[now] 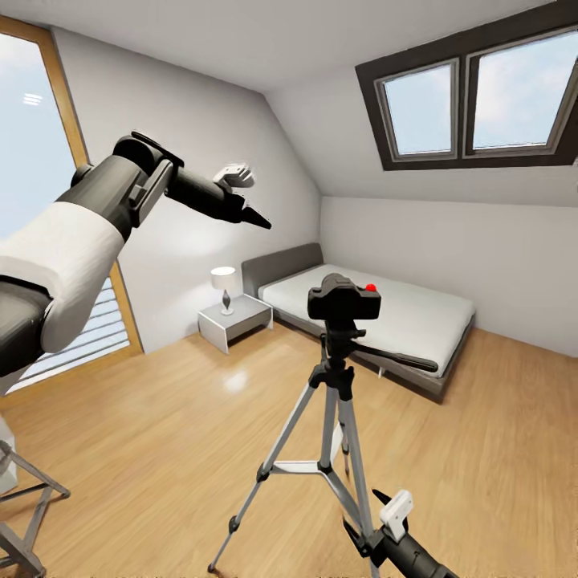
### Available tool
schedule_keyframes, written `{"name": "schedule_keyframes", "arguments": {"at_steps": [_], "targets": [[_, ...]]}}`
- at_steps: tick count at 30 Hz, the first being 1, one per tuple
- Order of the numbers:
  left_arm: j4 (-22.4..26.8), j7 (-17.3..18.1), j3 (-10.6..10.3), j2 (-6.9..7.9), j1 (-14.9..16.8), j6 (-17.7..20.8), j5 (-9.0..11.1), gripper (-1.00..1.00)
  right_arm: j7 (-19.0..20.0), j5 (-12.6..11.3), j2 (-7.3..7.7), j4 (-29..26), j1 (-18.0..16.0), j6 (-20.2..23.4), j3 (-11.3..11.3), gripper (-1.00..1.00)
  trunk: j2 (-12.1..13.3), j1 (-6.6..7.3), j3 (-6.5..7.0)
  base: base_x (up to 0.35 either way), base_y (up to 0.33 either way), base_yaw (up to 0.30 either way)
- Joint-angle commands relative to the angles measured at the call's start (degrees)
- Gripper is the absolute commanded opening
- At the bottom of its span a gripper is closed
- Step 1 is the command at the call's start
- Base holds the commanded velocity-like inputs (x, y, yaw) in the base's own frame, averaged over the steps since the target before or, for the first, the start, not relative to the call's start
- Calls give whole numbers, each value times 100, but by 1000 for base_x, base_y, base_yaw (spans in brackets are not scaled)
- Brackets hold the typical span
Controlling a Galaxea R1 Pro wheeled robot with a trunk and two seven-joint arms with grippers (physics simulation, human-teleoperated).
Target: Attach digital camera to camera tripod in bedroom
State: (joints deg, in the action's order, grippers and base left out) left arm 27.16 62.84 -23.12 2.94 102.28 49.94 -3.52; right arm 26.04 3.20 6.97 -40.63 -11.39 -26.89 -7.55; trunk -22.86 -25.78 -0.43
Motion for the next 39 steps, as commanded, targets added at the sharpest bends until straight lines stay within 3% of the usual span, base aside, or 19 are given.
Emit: {"name": "schedule_keyframes", "arguments": {"at_steps": [1, 7, 17, 34, 39], "targets": [[-41, 29, -6, 1, 2, 32, -35, 100, -15, 32, 4, 26, -4, -64, -10, 100, -6, 0, -4, -147, 0, 0], [-300, -155, -6, -40, 2, -143, -35, 100, -19, 32, 11, 98, -3, -199, -10, 100, -6, 0, -4, -183, 0, 0], [-1084, -532, 0, -104, 2, -828, -28, 100, -25, 27, 23, 132, -4, -245, -3, 100, -6, 0, -4, -206, 0, 0], [-1433, -597, 9, -98, 2, -992, -26, 100, -53, 23, 23, 136, -3, -238, 28, 100, -6, 0, -4, -40, 0, 0], [-1627, -763, 9, -94, 2, -1022, -26, 100, -72, 23, 24, 141, -4, -232, 52, 100, -6, 0, -4, -3, 0, 0]]}}
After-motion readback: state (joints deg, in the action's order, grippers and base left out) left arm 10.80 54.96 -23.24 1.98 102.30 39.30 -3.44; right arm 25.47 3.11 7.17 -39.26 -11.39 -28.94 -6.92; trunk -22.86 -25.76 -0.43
